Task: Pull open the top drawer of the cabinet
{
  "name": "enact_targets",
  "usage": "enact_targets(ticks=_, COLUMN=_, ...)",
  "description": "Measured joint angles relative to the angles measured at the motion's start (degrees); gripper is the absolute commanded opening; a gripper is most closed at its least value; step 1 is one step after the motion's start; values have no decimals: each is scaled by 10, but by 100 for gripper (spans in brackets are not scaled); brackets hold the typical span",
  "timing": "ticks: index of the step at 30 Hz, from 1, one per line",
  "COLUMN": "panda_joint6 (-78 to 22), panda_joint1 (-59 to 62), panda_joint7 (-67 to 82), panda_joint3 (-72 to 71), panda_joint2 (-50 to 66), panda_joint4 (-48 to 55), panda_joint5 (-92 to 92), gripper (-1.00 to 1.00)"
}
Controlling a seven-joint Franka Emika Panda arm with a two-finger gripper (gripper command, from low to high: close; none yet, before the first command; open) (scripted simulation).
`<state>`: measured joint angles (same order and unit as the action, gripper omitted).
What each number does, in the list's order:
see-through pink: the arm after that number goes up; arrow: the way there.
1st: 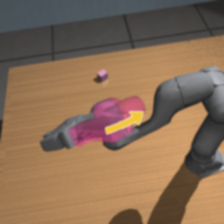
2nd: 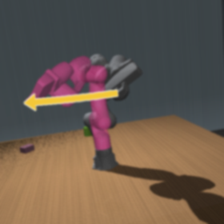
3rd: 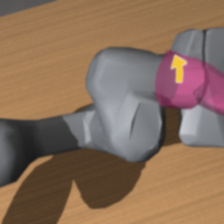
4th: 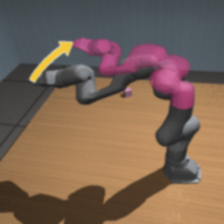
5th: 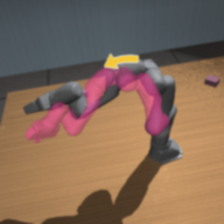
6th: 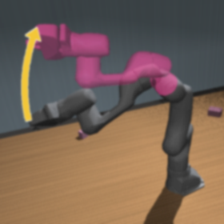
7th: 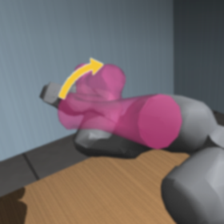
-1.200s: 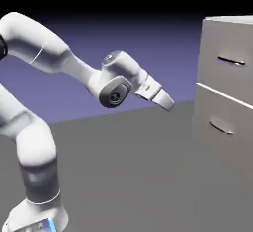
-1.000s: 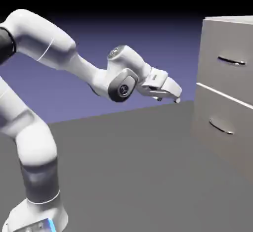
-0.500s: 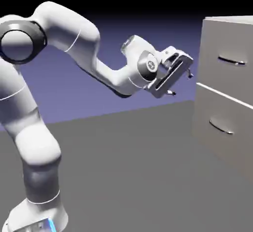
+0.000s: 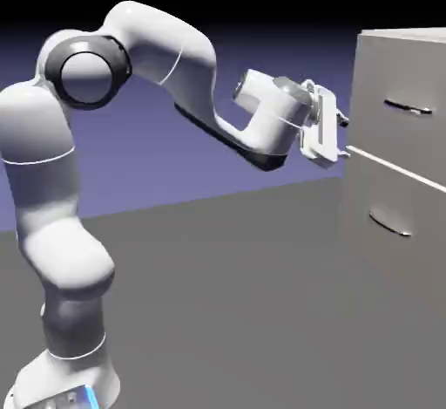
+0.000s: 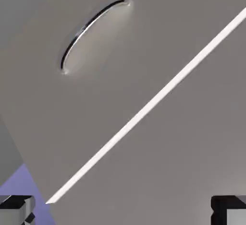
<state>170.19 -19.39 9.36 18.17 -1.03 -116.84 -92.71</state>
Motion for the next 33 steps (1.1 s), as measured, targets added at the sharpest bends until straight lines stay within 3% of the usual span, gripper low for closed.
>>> enact_targets(ticks=28, panda_joint6=-29, panda_joint1=-140, panda_joint7=390, panda_joint3=137, panda_joint2=238, panda_joint4=332, panda_joint5=-698, gripper=0)
enact_targets(ticks=33, panda_joint6=-6, panda_joint1=-119, panda_joint7=387, panda_joint3=130, panda_joint2=282, panda_joint4=400, panda_joint5=-704, gripper=0)
